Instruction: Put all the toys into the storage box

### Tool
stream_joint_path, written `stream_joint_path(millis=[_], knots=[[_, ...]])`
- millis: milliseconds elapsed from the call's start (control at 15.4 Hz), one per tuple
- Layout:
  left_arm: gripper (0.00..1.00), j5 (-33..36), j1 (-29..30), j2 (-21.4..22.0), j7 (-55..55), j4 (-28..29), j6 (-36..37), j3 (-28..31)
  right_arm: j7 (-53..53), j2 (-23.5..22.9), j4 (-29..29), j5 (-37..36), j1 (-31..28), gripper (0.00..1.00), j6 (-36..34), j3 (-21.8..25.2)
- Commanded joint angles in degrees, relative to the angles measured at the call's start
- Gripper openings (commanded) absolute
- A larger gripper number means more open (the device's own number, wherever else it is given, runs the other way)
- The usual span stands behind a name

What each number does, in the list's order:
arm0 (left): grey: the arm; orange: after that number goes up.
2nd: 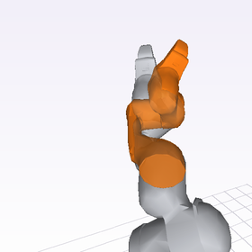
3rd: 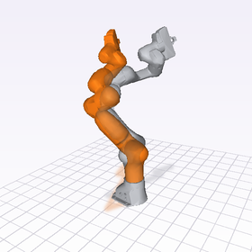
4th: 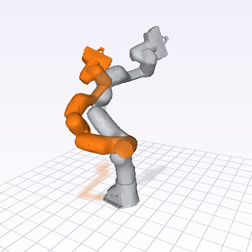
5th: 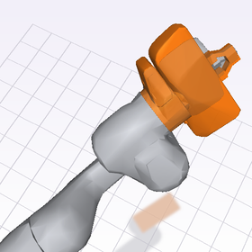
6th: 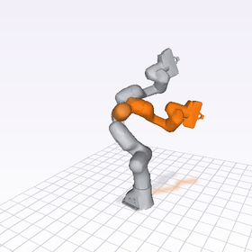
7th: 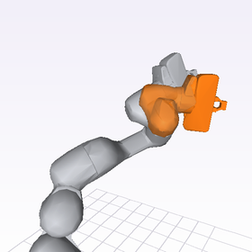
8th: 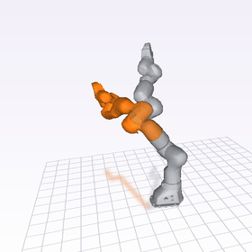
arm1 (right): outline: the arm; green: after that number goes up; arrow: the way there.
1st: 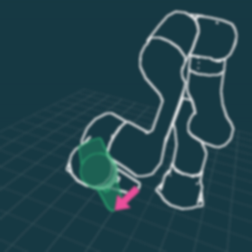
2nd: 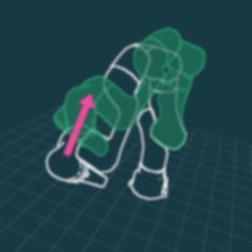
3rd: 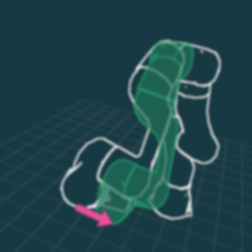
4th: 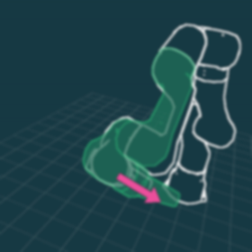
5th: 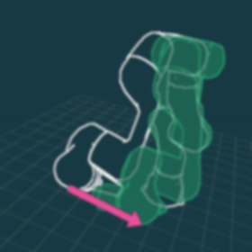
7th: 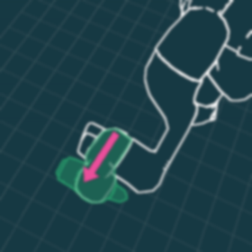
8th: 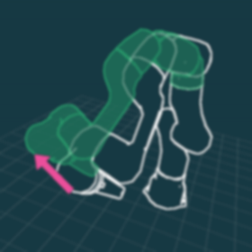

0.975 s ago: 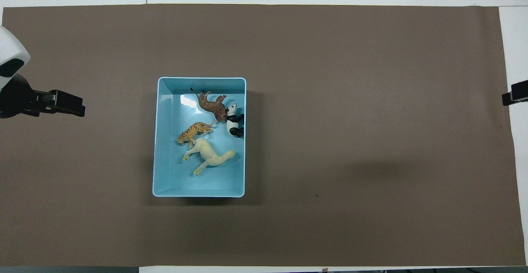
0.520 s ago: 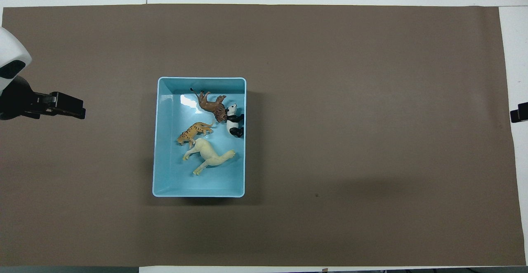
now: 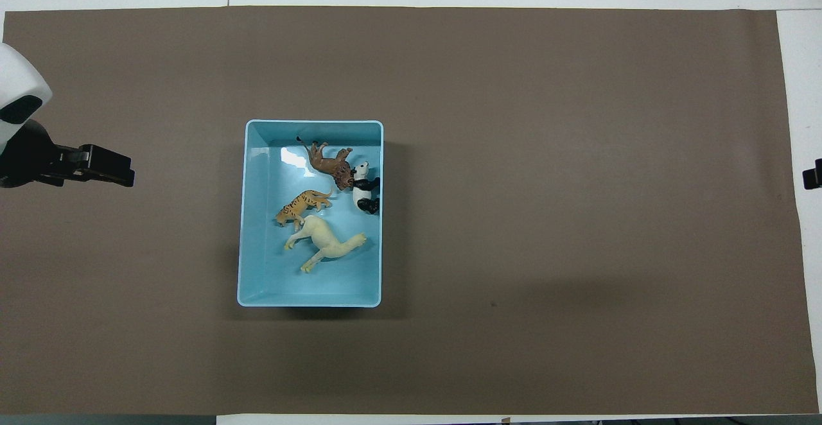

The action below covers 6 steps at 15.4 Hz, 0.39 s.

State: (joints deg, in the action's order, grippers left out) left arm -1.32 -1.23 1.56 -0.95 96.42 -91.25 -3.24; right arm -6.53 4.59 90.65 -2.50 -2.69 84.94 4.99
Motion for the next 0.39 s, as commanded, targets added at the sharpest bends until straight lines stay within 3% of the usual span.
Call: stream_joint_path(millis=[0, 325], knots=[[1.0, 0.0, 0.1, 1.2, -0.6, 1.3, -0.4, 0.1, -1.5, -0.3, -0.6, 0.6, -1.2, 1.0, -1.8, -0.8], [1.0, 0.0, 0.8, 1.3, -0.5, 1.2, -0.2, 0.1, -1.5, -0.3, -0.6, 0.6, -0.8, 1.0, -1.7, -0.8]])
